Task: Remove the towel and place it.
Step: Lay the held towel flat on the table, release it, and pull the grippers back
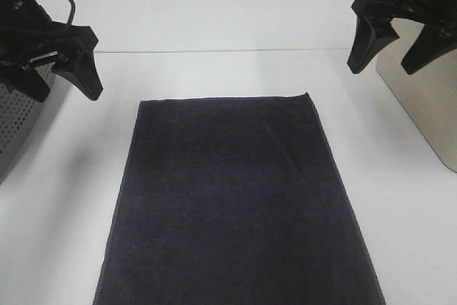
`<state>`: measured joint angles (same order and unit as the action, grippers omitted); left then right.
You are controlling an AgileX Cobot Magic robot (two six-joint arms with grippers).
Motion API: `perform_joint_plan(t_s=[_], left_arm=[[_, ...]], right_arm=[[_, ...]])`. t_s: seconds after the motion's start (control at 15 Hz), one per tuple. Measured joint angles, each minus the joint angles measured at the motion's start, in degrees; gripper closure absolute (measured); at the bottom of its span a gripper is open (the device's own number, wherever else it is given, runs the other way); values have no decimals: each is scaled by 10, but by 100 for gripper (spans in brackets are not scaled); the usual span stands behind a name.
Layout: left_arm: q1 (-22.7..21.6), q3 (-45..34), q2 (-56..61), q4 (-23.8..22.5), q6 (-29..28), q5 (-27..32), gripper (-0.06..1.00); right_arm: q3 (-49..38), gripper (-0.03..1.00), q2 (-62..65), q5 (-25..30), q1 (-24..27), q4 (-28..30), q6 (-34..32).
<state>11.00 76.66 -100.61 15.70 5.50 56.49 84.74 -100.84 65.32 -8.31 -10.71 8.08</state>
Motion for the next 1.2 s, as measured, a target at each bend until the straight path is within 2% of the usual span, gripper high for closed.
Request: perform_joint_plan(t_s=[0.2, 0.33, 0.53, 0.73, 0.87, 1.07, 1.2], left_arm=[[-17, 18, -47, 17, 33, -17, 20], [-17, 57, -99, 21, 38, -25, 20], [-17, 129, -169, 21, 49, -25, 20], [-17, 220, -245, 21, 50, 3, 20], [-17, 271, -290, 21, 54, 7, 20], [-17, 280, -320, 30, 66, -6, 20], [-17, 280, -335, 61, 84, -32, 20]], right_arm=[[116, 17, -101, 34, 1, -29, 14], [191, 17, -172, 41, 1, -42, 18], [251, 17, -233, 42, 5, -50, 18], [285, 17, -282, 42, 27, -70, 22], [293, 17, -313, 43, 61, -96, 37], [293, 17, -340, 43, 78, -118, 52], [293, 17, -354, 43, 78, -128, 59]])
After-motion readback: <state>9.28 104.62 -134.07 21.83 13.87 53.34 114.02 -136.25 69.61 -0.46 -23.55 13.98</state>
